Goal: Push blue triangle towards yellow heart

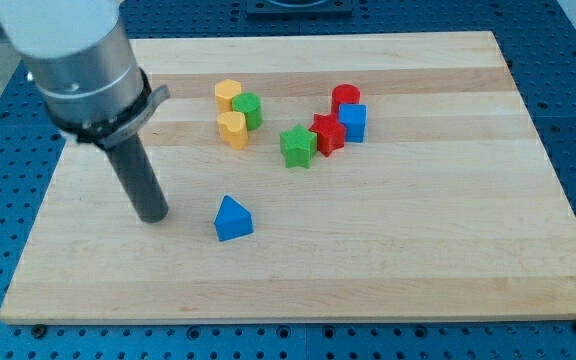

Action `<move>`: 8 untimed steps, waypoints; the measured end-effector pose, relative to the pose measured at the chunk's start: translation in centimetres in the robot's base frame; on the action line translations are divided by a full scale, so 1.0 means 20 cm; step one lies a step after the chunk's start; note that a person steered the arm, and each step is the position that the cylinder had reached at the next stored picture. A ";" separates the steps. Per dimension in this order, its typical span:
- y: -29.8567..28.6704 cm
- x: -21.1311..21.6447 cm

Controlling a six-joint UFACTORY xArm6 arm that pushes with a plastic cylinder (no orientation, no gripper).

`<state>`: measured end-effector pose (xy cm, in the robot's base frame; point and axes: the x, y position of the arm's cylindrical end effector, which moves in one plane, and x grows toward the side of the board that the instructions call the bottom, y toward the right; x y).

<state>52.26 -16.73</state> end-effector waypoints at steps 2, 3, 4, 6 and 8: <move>0.27 0.29; 0.39 0.26; 0.49 0.17; 0.51 0.00; 0.38 0.14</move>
<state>54.99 -9.13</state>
